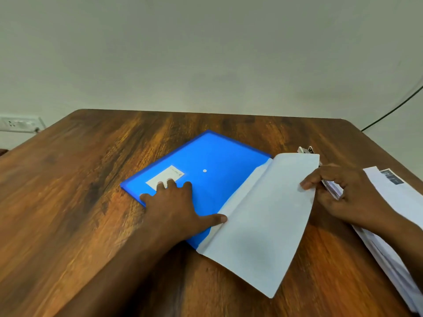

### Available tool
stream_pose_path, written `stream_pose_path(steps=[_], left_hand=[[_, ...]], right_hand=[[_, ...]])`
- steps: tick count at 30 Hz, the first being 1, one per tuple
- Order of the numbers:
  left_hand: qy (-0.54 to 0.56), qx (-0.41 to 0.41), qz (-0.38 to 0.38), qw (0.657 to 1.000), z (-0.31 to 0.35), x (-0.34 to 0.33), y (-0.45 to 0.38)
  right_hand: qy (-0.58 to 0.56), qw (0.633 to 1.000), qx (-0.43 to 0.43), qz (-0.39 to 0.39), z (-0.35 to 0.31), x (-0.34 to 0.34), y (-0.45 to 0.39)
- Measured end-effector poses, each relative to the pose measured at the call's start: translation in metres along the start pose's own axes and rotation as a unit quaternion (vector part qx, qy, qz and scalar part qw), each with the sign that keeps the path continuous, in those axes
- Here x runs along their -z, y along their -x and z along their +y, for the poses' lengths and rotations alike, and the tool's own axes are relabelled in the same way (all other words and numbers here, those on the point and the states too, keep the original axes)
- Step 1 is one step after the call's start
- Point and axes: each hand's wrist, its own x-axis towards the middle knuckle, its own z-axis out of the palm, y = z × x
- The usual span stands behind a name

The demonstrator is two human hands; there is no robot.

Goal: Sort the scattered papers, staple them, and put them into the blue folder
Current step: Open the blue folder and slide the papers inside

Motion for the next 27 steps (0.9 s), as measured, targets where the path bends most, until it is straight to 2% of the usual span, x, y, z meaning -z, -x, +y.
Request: stream_pose_path(steps=[3,7,13,17,21,27], left_hand=[[-0.001,0.007,0.009,1.0,0.007,-0.004,0.003],[-0.013,-0.048,0.028,0.998,0.014,-0.008,0.005],[0.022,-0.074,0.042,0.996,0.023,-0.009,0.005],[0.013,-0.07,0.054,0.996,0.025,-0.012,0.009],[-0.013,-0.052,0.063,0.997,0.032,-0.009,0.014],[-0.029,-0.021,0.052,0.998,0.038,-0.01,0.017]], right_hand=[[0.028,0.998,-0.052,-0.007,0.004,-0.007,0.006],[0.018,0.994,-0.109,-0.01,-0.011,-0.013,0.004],[0.091,0.976,-0.177,-0.092,-0.03,-0.034,0.008],[0.135,0.963,-0.153,-0.176,-0.047,-0.046,0.006],[0.173,0.931,-0.158,-0.279,-0.062,-0.056,0.002],[0.166,0.913,-0.15,-0.343,-0.066,-0.071,-0.005]])
